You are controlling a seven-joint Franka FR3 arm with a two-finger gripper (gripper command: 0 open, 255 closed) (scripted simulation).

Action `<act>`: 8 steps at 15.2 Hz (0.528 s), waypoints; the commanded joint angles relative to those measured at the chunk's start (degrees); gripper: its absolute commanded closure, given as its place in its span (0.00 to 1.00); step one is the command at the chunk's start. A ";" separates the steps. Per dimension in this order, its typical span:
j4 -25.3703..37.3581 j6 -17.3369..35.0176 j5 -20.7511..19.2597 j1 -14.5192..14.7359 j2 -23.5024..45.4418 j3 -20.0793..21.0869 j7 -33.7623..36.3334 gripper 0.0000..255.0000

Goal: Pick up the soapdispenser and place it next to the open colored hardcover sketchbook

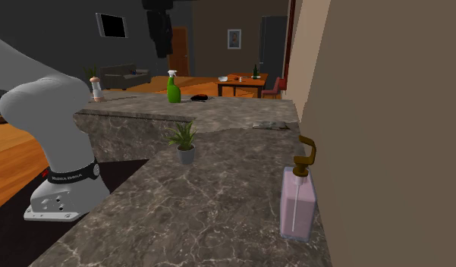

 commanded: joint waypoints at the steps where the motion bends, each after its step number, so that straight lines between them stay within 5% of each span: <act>1: 0.00 0.00 0.00 0.00 0.00 0.00 0.00 0.00; 8: -2.27 12.87 -1.37 -2.27 7.97 -5.79 -4.90 0.00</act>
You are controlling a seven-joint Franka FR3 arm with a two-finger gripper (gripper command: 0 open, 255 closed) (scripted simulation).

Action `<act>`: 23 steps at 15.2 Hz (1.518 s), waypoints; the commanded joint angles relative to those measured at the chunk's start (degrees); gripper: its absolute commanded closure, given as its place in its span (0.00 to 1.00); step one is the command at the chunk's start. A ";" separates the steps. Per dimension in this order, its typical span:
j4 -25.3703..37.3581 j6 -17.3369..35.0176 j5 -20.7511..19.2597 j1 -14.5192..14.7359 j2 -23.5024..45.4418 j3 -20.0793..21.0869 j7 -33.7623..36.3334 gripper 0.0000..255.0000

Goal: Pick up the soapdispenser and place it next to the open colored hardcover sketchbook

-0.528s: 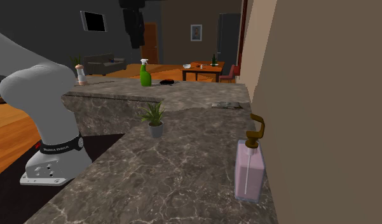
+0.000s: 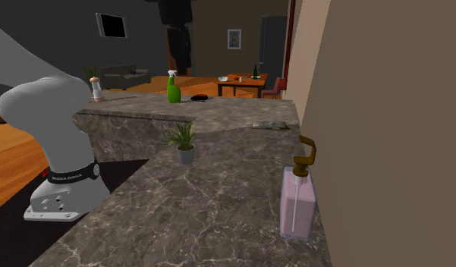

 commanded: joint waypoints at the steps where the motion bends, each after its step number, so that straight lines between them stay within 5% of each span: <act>1: -0.39 3.81 -0.10 -0.50 2.55 -1.62 -1.40 0.00; 12: 4.56 20.97 4.11 -1.24 21.40 -11.13 -11.05 0.00; 23: 19.02 29.06 20.28 -2.01 44.57 -18.25 -25.86 0.00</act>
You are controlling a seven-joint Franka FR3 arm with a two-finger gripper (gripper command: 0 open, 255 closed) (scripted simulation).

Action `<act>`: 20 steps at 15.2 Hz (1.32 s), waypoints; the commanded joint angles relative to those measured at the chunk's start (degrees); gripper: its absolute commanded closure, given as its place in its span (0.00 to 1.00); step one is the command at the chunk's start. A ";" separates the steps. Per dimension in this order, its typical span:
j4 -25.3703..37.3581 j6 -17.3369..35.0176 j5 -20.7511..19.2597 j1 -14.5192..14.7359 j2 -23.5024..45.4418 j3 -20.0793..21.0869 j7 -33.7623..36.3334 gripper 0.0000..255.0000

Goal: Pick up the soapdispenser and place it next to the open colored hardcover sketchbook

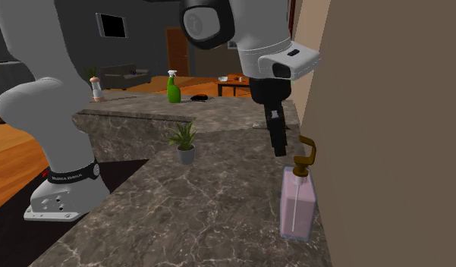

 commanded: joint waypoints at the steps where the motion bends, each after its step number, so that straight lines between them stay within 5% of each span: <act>1: 3.74 0.10 3.64 -0.83 4.35 -0.55 -2.70 0.00; 17: 4.24 4.18 7.98 -1.13 9.66 0.65 -5.52 0.00; 18: 4.24 4.18 7.98 -1.13 9.66 0.65 -5.52 1.00; 20: 4.24 4.18 7.98 -1.13 9.66 0.65 -5.52 1.00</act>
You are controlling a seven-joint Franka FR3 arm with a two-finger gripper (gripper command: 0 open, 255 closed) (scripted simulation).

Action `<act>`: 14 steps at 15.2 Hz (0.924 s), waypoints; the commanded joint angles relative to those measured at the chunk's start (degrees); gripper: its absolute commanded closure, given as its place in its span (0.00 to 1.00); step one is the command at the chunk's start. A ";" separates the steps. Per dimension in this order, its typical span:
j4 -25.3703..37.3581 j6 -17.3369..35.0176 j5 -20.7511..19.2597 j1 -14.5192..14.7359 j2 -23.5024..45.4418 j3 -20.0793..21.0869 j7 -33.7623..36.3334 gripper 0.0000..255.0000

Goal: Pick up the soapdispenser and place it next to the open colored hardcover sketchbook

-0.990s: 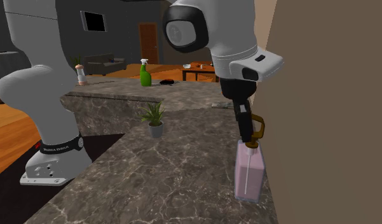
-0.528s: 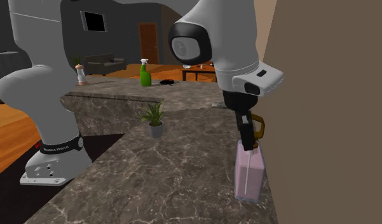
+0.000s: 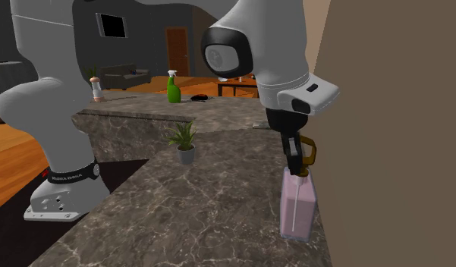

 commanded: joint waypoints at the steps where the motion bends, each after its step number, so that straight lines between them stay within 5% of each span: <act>1: -0.01 0.00 0.00 0.00 0.01 0.00 0.00 1.00; 14: 2.09 -4.05 -3.00 0.36 -2.67 -0.68 3.00 1.00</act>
